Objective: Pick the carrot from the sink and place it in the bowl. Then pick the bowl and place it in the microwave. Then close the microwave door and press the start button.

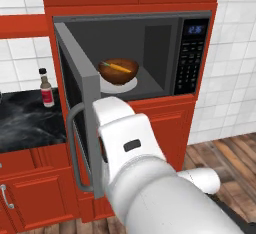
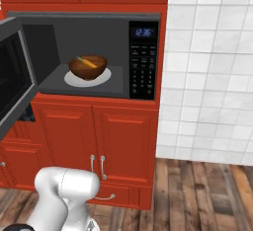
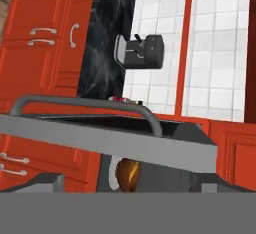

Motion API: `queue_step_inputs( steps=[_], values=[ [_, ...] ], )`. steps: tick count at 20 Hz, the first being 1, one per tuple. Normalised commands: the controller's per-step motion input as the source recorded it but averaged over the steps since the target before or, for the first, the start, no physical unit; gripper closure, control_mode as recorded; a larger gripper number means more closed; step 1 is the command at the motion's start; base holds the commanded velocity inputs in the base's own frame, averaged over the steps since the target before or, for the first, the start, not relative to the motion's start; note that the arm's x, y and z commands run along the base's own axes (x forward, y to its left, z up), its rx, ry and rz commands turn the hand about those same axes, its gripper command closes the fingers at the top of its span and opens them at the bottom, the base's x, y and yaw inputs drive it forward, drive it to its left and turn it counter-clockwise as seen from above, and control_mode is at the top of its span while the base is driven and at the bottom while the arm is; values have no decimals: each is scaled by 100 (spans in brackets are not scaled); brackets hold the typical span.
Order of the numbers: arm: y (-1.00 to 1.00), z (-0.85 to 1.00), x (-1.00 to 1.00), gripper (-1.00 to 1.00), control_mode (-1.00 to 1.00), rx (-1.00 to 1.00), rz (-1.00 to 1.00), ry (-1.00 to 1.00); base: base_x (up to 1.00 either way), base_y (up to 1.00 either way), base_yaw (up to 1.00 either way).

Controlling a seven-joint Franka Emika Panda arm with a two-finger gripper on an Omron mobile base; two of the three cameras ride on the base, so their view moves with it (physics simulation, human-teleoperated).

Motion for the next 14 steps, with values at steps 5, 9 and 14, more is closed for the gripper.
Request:
queue_step_inputs(
  steps=[5,9,14],
  values=[
    [85,-66,60,-100,-100,-12,0,0,0,0,0],
    [80,-75,84,-100,-100,-12,-1,0,0,0,0],
    [57,-57,83,-100,-100,-8,-3,0,0,0,0]
  ],
)
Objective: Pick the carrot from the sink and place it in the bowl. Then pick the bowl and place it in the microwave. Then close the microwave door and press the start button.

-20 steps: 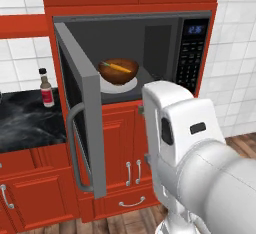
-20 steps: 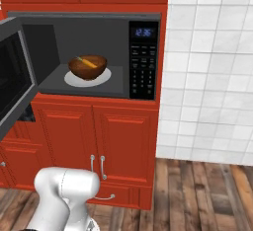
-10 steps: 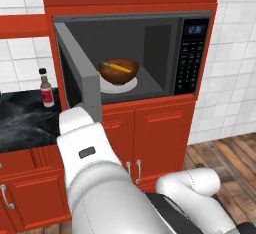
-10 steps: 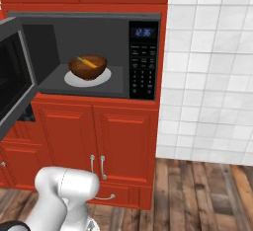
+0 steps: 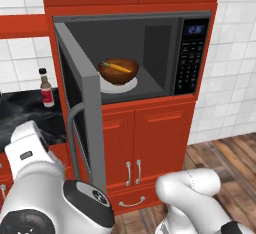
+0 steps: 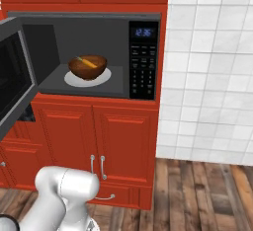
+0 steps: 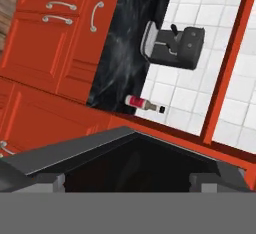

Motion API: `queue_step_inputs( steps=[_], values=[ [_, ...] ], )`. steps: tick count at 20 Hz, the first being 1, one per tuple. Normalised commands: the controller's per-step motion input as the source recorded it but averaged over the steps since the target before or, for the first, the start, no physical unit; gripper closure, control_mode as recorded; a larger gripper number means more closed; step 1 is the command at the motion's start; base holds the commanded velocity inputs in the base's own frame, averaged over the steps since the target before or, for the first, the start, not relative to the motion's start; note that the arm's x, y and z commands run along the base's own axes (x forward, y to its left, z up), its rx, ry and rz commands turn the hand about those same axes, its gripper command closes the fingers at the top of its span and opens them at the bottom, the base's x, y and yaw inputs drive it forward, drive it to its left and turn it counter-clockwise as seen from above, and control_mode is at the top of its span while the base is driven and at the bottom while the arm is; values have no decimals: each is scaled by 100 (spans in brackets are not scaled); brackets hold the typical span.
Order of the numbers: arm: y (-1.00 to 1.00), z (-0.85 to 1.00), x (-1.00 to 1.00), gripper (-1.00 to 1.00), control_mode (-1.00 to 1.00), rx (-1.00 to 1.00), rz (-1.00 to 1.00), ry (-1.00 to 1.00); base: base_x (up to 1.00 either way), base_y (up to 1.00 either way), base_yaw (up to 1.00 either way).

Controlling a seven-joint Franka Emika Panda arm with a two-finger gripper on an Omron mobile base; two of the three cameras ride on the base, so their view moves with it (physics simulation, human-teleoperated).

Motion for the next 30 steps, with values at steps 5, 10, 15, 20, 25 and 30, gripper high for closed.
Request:
queue_step_inputs(
  steps=[5,10,15,20,25,30],
  values=[
    [11,-19,76,-100,-100,0,-7,0,0,0,0],
    [-23,-1,54,-100,-100,1,-7,0,0,0,0],
    [-86,0,30,-100,-100,8,-11,0,0,0,0],
    [-100,0,6,-100,-100,14,-14,0,0,0,0],
    [-100,0,11,-100,-100,17,-14,0,0,0,0],
    [-100,2,33,-100,-100,16,-11,0,0,0,0]
  ],
)
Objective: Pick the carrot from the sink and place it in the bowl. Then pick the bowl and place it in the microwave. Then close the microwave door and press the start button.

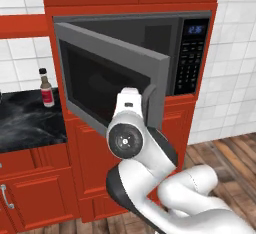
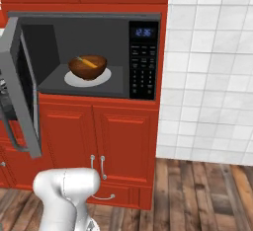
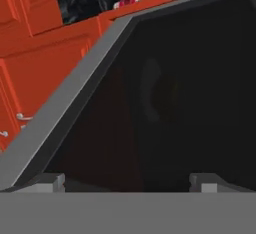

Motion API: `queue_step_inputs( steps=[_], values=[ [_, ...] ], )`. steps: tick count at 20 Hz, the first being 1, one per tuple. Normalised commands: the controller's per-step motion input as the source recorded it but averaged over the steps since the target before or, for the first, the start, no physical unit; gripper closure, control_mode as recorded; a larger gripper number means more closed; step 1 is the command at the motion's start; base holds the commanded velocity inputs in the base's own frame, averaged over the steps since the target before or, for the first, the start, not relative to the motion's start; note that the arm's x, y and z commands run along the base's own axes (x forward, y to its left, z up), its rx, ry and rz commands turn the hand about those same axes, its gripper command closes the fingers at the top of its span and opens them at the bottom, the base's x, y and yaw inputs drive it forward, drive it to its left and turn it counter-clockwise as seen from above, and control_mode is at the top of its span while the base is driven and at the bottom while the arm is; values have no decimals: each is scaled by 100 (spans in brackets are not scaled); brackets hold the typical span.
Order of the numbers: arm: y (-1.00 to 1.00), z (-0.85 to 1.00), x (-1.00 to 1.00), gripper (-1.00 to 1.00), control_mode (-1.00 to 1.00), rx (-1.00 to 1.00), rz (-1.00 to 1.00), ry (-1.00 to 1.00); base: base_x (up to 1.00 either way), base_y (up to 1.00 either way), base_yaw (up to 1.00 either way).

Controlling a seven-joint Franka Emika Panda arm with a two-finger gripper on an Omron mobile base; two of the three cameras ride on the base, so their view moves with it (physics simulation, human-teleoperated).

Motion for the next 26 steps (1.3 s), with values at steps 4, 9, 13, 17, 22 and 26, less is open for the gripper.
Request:
queue_step_inputs(
  steps=[4,9,13,17,22,26],
  values=[
    [-100,12,54,-100,-100,13,-9,0,0,0,0],
    [-100,19,84,-100,-100,8,-9,0,0,0,0],
    [-99,21,99,-100,-100,4,-12,0,0,0,0],
    [-73,17,100,-100,-100,0,-6,0,0,0,0],
    [-29,8,100,-100,-100,0,-1,2,0,0,0],
    [-4,0,100,-100,-100,0,-1,1,0,0,0]
  ],
)
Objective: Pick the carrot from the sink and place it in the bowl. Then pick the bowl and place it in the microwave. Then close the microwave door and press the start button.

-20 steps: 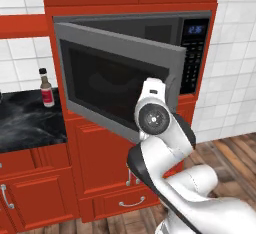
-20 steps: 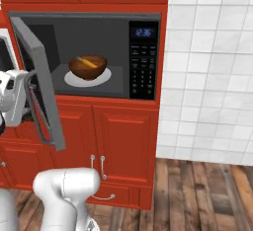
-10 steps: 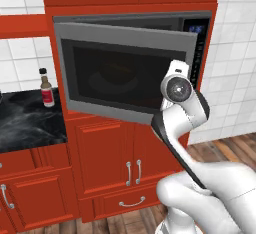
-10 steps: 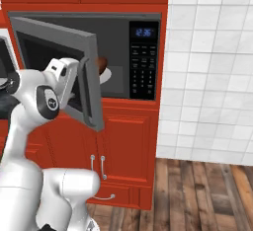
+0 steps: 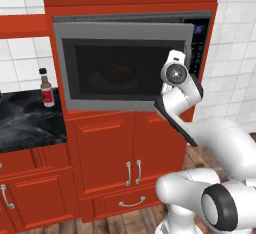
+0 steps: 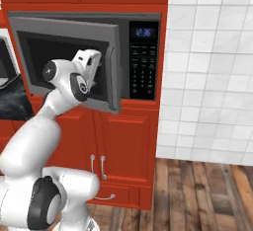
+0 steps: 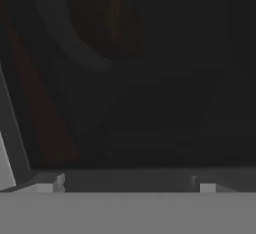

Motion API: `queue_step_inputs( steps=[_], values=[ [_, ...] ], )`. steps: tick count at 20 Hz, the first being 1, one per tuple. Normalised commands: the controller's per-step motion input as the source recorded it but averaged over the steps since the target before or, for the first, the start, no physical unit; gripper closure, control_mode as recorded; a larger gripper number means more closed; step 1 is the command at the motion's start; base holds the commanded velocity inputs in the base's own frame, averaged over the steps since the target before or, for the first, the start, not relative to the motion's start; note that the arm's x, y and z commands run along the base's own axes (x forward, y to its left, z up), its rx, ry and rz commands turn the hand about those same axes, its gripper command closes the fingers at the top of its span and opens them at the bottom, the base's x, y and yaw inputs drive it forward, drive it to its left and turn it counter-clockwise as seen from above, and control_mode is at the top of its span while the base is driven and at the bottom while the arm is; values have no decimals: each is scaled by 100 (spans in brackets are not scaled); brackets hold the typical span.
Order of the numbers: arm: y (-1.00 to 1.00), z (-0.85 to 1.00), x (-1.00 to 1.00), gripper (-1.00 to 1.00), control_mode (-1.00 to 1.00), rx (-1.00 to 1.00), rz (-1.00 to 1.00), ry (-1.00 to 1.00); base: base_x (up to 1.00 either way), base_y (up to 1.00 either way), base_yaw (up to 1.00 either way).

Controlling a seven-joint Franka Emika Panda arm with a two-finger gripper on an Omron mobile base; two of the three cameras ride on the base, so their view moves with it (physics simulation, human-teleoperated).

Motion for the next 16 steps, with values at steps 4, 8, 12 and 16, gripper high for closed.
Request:
queue_step_inputs(
  steps=[4,8,12,16],
  values=[
    [0,0,100,-100,-100,0,-1,3,0,0,0],
    [1,0,100,-100,-100,0,0,5,0,0,0],
    [0,0,100,-100,-100,0,0,2,0,0,0],
    [0,0,90,-100,-100,0,0,2,0,0,0]
  ],
)
